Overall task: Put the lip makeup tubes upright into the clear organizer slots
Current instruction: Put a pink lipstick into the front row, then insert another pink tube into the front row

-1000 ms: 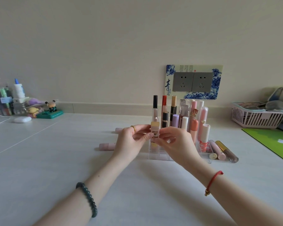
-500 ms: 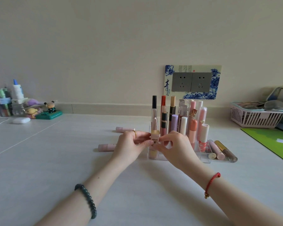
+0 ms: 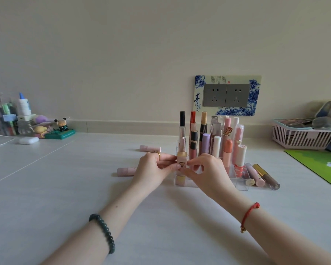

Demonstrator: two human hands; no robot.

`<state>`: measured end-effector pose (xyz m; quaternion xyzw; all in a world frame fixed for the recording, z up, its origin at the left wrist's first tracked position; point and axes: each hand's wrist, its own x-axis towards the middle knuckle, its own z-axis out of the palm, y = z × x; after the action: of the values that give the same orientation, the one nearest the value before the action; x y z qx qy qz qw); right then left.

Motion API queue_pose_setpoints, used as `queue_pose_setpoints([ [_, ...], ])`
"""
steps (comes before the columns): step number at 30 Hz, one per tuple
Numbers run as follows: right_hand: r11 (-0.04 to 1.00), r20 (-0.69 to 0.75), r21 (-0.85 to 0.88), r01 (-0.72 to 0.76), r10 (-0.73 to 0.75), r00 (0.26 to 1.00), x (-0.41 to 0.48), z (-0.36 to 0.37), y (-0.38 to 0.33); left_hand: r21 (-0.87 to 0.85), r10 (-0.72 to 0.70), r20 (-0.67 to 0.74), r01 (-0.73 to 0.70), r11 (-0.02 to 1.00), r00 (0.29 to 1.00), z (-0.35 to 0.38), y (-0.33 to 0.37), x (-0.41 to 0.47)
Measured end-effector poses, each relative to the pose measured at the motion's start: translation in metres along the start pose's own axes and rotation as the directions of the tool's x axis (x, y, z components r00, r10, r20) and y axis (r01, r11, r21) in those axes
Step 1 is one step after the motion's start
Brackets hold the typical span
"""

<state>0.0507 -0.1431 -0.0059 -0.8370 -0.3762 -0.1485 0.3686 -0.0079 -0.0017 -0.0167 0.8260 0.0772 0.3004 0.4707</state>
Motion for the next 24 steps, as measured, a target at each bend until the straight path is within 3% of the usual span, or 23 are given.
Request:
queue_pose_setpoints([
  [4,1.0,-0.016,0.005,0.011,-0.011,1.0,-0.002,-0.003,0.001,0.011,-0.021,-0.011,0.021,1.0,1.0,-0.003,-0.001,0.001],
  [9,0.998,-0.063,0.015,0.058,-0.057,0.996,-0.008,-0.013,0.004,0.052,0.005,-0.141,0.002,0.999,0.99,-0.026,-0.002,0.013],
  [13,0.998,-0.053,0.024,0.065,-0.064,0.997,-0.009,-0.022,0.012,0.16,-0.07,-0.223,0.107,0.981,0.972,-0.05,-0.011,0.038],
  [19,0.997,-0.068,0.058,0.046,-0.042,0.997,-0.008,-0.025,0.025,0.485,-0.172,-0.059,0.179,0.856,0.983,-0.064,-0.044,0.088],
  [24,0.996,-0.054,0.067,0.063,-0.06,0.997,-0.005,-0.027,0.029,0.672,-0.231,0.145,0.076,0.737,0.962,-0.053,-0.072,0.127],
])
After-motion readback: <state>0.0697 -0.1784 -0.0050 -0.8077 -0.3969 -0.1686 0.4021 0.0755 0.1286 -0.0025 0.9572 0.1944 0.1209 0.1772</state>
